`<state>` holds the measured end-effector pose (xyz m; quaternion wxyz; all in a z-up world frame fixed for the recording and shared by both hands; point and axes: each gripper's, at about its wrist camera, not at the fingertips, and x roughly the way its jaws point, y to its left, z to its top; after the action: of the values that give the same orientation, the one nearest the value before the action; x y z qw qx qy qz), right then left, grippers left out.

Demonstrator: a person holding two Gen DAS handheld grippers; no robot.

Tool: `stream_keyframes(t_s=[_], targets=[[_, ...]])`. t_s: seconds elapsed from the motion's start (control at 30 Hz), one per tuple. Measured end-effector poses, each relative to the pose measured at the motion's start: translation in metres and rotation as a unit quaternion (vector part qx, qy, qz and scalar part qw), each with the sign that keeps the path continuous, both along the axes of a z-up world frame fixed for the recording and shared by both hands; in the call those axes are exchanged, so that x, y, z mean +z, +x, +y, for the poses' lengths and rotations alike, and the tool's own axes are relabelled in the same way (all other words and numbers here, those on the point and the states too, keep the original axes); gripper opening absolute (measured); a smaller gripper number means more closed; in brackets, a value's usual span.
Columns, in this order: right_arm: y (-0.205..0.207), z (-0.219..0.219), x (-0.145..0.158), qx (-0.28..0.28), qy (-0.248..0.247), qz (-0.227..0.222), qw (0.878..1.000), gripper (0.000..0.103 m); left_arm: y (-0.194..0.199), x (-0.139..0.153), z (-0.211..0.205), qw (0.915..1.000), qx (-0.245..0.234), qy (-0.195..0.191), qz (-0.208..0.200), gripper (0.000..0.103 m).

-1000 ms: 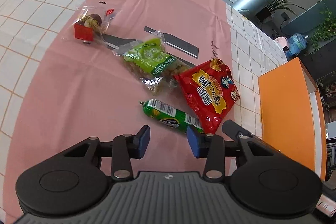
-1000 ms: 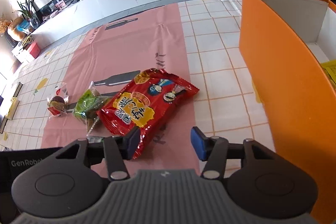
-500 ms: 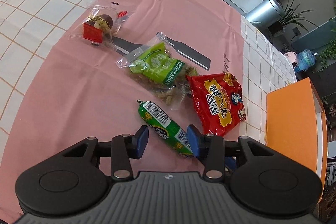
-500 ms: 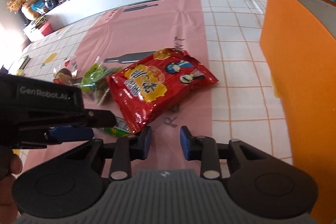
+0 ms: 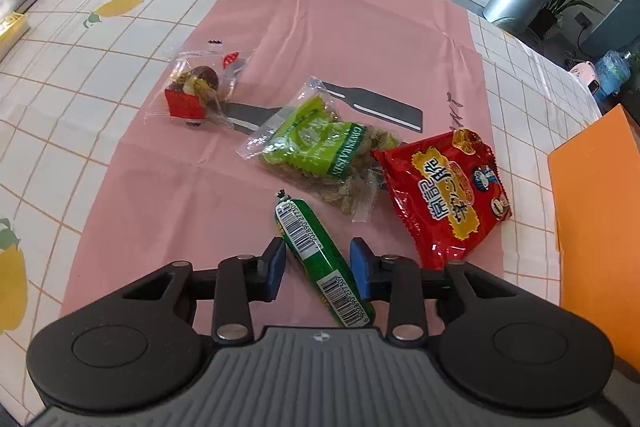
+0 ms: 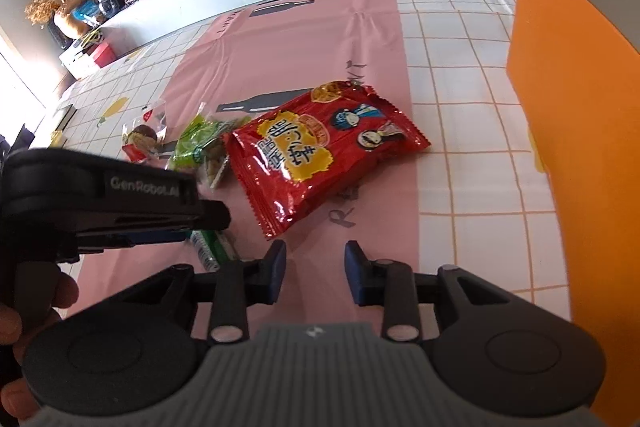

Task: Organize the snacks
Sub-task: 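Grasp the green sausage with the left tool while the right tool grasps the red Mimi bag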

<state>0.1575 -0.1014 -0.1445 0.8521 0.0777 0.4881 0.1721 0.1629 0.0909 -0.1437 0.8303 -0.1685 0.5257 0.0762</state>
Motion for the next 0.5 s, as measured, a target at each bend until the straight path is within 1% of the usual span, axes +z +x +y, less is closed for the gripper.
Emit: stream_keyframes(t_s=[0.03, 0.07, 0.1, 0.17, 0.27, 0.33, 0.37, 0.4, 0.43, 0.5], targets=[[0.001, -0.003, 0.002, -0.01, 0.005, 0.0, 1.0, 0.038, -0.001, 0.001, 0.003, 1.0, 0.0, 0.009, -0.001, 0.037], [0.003, -0.005, 0.003, -0.017, 0.012, 0.001, 1.0, 0.04, -0.001, 0.001, 0.007, 0.9999, 0.001, 0.016, -0.002, 0.036], [0.004, -0.006, 0.004, -0.021, 0.02, 0.002, 1.0, 0.04, -0.001, 0.001, 0.011, 0.9997, 0.001, 0.023, -0.002, 0.036], [0.007, -0.001, 0.004, -0.014, 0.028, 0.006, 0.999, 0.04, -0.002, 0.001, 0.018, 0.9997, 0.003, 0.022, -0.002, 0.035], [0.008, 0.013, 0.0, -0.001, 0.02, 0.01, 1.0, 0.04, -0.003, 0.001, 0.024, 0.9999, -0.003, 0.013, -0.003, 0.035], [0.009, 0.019, -0.003, -0.001, 0.021, 0.013, 1.0, 0.04, -0.004, 0.001, 0.023, 0.9998, -0.012, 0.016, -0.004, 0.035], [0.01, 0.02, -0.003, -0.002, 0.021, 0.014, 1.0, 0.037, -0.004, 0.001, 0.022, 0.9997, -0.016, 0.016, -0.004, 0.035], [0.01, 0.022, -0.003, -0.002, 0.021, 0.015, 1.0, 0.03, -0.004, 0.001, 0.021, 0.9997, -0.02, 0.014, -0.004, 0.035], [0.011, 0.022, -0.003, -0.001, 0.021, 0.015, 1.0, 0.017, -0.004, 0.0, 0.021, 0.9997, -0.022, 0.012, -0.004, 0.035], [0.01, 0.022, -0.002, -0.004, 0.015, 0.011, 1.0, 0.009, -0.005, 0.0, 0.021, 0.9996, -0.026, 0.007, -0.005, 0.035]])
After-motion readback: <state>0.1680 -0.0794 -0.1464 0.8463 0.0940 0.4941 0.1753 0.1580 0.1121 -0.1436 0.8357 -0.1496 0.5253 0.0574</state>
